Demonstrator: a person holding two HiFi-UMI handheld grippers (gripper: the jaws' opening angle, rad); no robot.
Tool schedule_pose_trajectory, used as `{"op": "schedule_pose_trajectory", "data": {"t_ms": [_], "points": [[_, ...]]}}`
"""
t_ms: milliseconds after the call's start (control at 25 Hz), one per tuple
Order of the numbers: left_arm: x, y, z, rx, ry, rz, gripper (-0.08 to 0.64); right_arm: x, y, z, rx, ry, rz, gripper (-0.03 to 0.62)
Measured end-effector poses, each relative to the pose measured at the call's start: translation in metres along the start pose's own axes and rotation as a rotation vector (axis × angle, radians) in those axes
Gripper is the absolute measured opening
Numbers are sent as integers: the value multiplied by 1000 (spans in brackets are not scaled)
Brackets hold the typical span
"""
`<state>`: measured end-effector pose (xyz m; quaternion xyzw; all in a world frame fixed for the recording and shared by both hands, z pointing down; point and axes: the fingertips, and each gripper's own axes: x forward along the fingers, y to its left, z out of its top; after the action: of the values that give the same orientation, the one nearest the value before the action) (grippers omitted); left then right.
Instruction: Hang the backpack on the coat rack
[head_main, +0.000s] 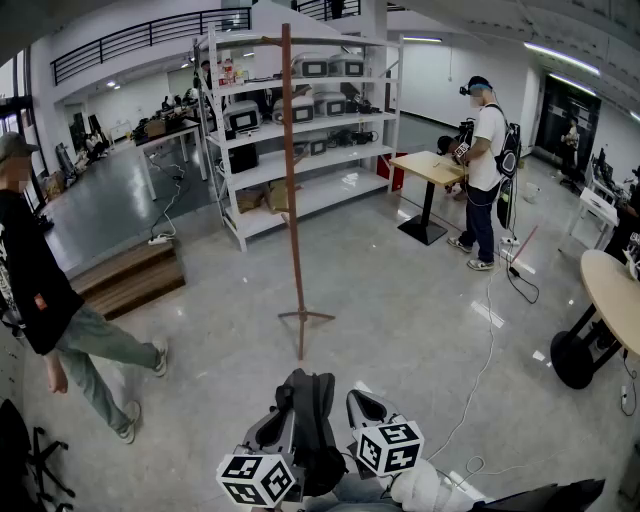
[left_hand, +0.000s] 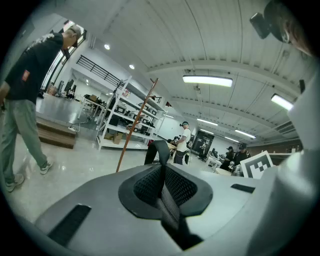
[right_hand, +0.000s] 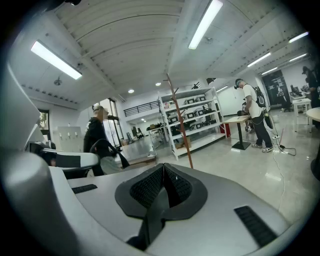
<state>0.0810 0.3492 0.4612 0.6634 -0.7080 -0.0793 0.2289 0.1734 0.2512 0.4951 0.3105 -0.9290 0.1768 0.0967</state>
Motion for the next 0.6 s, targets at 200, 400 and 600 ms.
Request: {"op": "schedule_pose_trajectory", "data": {"t_ms": [200,400,600], "points": [[0,9,13,-1,-13,10,19,11,5,13,-12,-10,9,12],[9,13,15,2,-15,14,18,22,1,20,-18,-19,16,12],[24,23,25,0,-15,24,20,37,-3,28,-20,-18,19,12]]}}
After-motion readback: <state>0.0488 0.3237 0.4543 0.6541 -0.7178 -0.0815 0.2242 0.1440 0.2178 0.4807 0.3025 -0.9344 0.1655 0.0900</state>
